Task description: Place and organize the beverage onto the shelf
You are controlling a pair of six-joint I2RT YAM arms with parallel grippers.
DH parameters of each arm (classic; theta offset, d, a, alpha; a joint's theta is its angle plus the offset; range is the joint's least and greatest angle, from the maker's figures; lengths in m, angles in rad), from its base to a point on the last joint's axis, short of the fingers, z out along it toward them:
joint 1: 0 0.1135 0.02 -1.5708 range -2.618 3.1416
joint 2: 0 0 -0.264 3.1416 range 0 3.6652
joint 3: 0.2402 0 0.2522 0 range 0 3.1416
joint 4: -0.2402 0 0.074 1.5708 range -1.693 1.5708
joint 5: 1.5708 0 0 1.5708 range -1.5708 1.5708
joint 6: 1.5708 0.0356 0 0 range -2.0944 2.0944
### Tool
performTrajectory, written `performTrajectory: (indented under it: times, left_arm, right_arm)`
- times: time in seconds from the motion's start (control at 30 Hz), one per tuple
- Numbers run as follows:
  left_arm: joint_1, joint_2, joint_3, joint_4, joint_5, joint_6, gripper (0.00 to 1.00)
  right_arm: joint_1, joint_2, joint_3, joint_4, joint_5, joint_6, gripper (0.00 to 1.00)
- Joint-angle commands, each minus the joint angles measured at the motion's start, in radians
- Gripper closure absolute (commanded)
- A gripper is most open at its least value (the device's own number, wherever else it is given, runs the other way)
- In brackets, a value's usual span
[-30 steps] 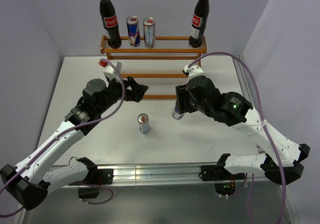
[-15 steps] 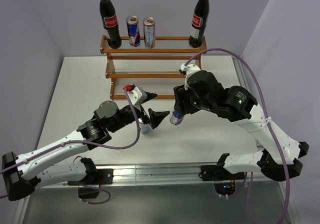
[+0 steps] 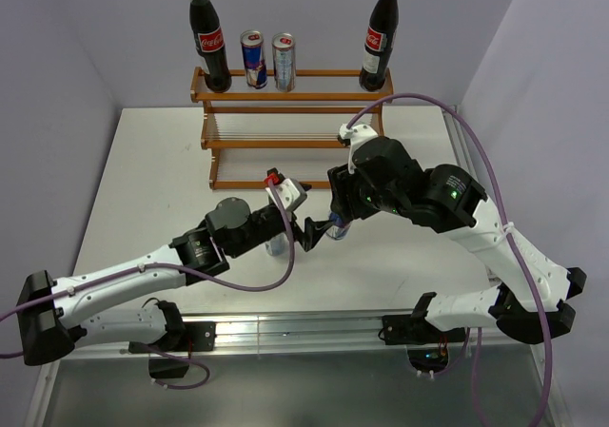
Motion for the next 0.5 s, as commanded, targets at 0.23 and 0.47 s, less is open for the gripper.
performTrajectory:
  times: [0.23,0.47]
  left_arm:
    - [-0.026,0.045,0.015,0.078,-0.033,0.091,0.00]
    - [-0.078,0.078,0.018,0.115,-0.106,0.155,0.00]
  right_arm:
    - [0.007,0.000,0.073,0.014,0.042,-0.032,1.00]
    - [0.007,0.041,0.130,0.002,0.025,-0.053,1.00]
